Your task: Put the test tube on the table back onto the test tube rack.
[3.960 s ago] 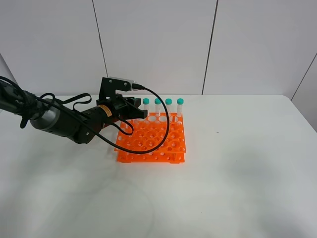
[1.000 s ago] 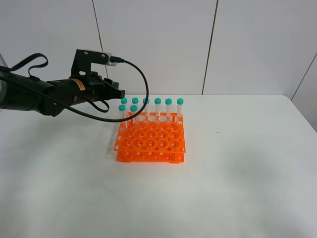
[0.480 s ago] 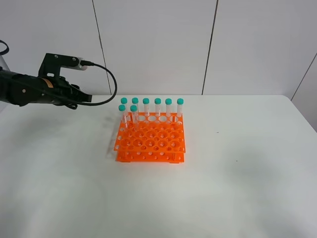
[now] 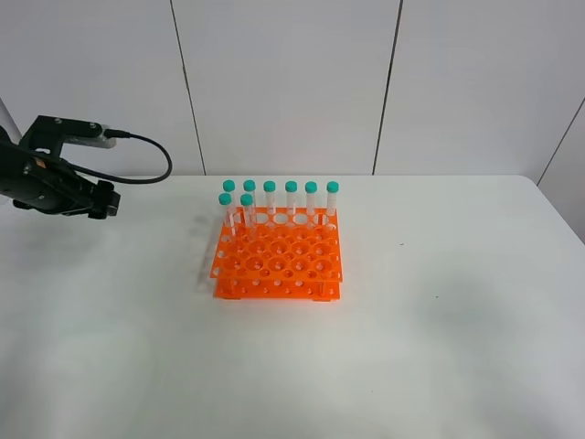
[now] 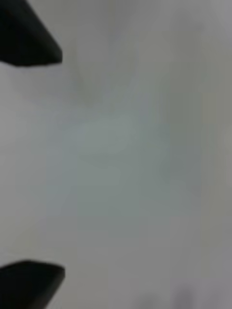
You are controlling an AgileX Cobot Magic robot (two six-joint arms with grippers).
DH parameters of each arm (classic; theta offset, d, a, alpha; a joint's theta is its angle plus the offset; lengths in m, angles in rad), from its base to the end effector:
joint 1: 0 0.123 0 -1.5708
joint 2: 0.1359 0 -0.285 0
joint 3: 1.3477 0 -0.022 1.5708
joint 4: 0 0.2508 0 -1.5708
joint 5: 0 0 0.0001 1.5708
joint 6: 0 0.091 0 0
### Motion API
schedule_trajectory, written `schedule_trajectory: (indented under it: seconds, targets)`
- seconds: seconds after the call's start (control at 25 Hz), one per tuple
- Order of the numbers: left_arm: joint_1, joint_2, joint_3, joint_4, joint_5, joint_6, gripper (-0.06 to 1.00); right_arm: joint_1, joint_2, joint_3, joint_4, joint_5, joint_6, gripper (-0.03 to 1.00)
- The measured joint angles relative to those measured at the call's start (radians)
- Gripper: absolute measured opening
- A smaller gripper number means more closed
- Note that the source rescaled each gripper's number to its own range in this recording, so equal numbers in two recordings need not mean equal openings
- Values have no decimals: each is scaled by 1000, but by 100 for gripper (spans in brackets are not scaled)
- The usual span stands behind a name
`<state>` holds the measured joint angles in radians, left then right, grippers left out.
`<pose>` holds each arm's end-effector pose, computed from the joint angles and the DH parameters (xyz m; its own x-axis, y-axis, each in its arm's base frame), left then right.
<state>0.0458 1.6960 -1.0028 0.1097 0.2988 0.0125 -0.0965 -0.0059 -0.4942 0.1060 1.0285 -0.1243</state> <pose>0.3480 0.0189 0.2021 -0.7867 0.0811 -0.6119 0.0266 0.9949 0.0976 -0.0032 0.0086 0.2786 -0.4228 -0.0285 -0.9058 -0.0151 0.9996 -0.0244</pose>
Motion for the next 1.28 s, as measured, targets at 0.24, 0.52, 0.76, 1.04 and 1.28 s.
schedule_trajectory:
  seconds: [0.24, 0.52, 0.76, 1.04, 1.28]
  targets:
    - [1, -6, 0, 0, 126, 0, 99, 0, 0, 0, 0, 0, 0, 76]
    - [1, -7, -1, -3, 283, 0, 100, 0, 0, 0, 0, 0, 0, 76]
    - [1, -72, -1, -17, 460, 0, 100, 0, 0, 0, 0, 0, 0, 76]
    - [1, -238, -3, -21, 853, 0, 100, 0, 0, 0, 0, 0, 0, 76]
    - [1, -334, -3, -9, 911, 0, 100, 0, 0, 0, 0, 0, 0, 76]
